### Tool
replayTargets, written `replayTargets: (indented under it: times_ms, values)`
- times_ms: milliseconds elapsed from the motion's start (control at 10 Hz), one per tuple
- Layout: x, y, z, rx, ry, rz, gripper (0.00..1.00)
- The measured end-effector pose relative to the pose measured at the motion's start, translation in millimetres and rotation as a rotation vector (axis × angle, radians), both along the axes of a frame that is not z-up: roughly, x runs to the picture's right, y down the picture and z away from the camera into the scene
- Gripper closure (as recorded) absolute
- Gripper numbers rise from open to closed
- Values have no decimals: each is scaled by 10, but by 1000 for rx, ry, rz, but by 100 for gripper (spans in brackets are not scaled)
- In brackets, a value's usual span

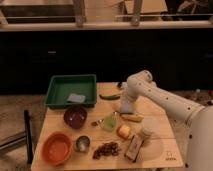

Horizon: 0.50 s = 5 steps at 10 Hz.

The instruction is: Wipe purple bowl with towel

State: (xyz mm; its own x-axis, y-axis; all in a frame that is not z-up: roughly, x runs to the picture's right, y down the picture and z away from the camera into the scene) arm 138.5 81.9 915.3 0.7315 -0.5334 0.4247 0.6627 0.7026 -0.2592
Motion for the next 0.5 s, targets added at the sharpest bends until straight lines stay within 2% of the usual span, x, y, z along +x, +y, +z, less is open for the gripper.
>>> replayTargets:
  times_ms: [500]
  values:
    - [27, 161, 177, -62, 32, 21, 20]
